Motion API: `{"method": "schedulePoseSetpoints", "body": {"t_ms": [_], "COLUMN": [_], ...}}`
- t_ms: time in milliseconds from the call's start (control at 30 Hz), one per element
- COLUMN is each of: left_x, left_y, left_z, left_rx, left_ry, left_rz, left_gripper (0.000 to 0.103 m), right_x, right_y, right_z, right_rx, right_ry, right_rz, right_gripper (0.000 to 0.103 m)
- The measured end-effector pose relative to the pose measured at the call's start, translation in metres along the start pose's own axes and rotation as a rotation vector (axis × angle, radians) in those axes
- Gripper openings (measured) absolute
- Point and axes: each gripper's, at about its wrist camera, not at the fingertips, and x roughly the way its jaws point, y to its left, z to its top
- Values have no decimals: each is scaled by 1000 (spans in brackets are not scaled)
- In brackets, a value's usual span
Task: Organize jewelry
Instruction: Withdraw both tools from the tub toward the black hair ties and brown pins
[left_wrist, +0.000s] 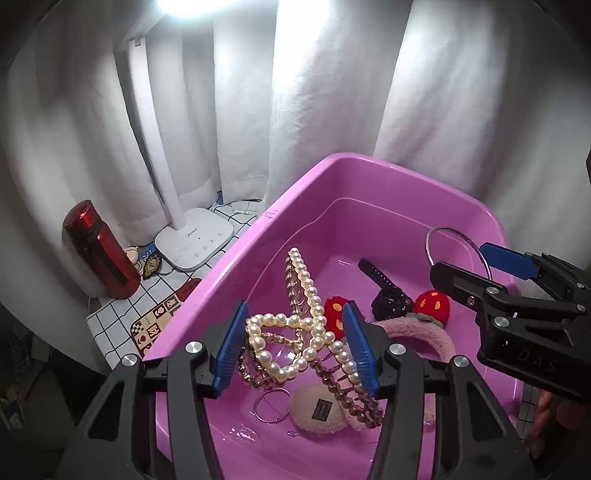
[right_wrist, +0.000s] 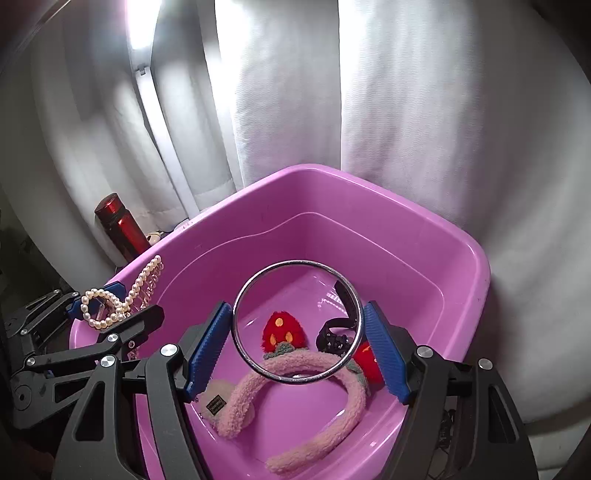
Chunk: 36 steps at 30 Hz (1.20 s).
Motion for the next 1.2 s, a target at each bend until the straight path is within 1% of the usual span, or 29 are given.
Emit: {"method": "schedulePoseSetpoints", "body": {"t_ms": [100, 167, 200, 233, 267, 300, 367, 433, 533, 667, 767, 900, 1033, 1133, 1200], "left_x": [1, -2, -4, -6, -8, -10, -12, -14, -17, -24, -35, -54, -70, -80, -85], "left_y": [4, 4, 3, 3, 3, 3, 4, 5, 5, 1, -5, -21, -51, -74, -90], "left_z": [1, 3, 4, 5, 5, 6, 7, 7, 7, 3, 1, -4, -8, -11, -15], "left_rx": [2, 4, 9, 16, 19, 19, 19, 14, 11, 10, -2, -17, 7, 25, 37], "left_ry": [-9, -19, -30, -41, -51, -60, -69, -73, -82, -88, -100, -129, -151, -159, -161], "left_rz": [12, 21, 28, 38, 44, 47, 51, 63, 71, 65, 36, -37, -108, -171, -216], "left_gripper": [51, 55, 60, 68, 73, 76, 79, 87, 87, 88, 88, 91, 92, 92, 92], "right_x": [9, 12, 13, 11, 10, 9, 7, 4, -3, -26, -51, -87, -115, -134, -143], "right_y": [0, -3, -4, -5, -6, -6, -6, -8, -11, -21, -34, -63, -95, -111, -119], "right_z": [2, 4, 4, 3, 3, 3, 5, 5, 5, 1, -11, -42, -81, -110, -129], "right_rx": [6, 22, 33, 40, 41, 39, 41, 48, 55, 84, 115, 182, 255, 273, 283], "right_ry": [33, 47, 53, 54, 51, 46, 42, 33, 15, -41, -88, -147, -154, -155, -146], "right_rz": [-3, -14, -9, -6, -12, -22, -31, -28, -33, -33, -40, -81, -151, -219, -246], "right_gripper": [71, 71, 71, 71, 71, 72, 72, 72, 72, 72, 72, 72, 72, 72, 72]}}
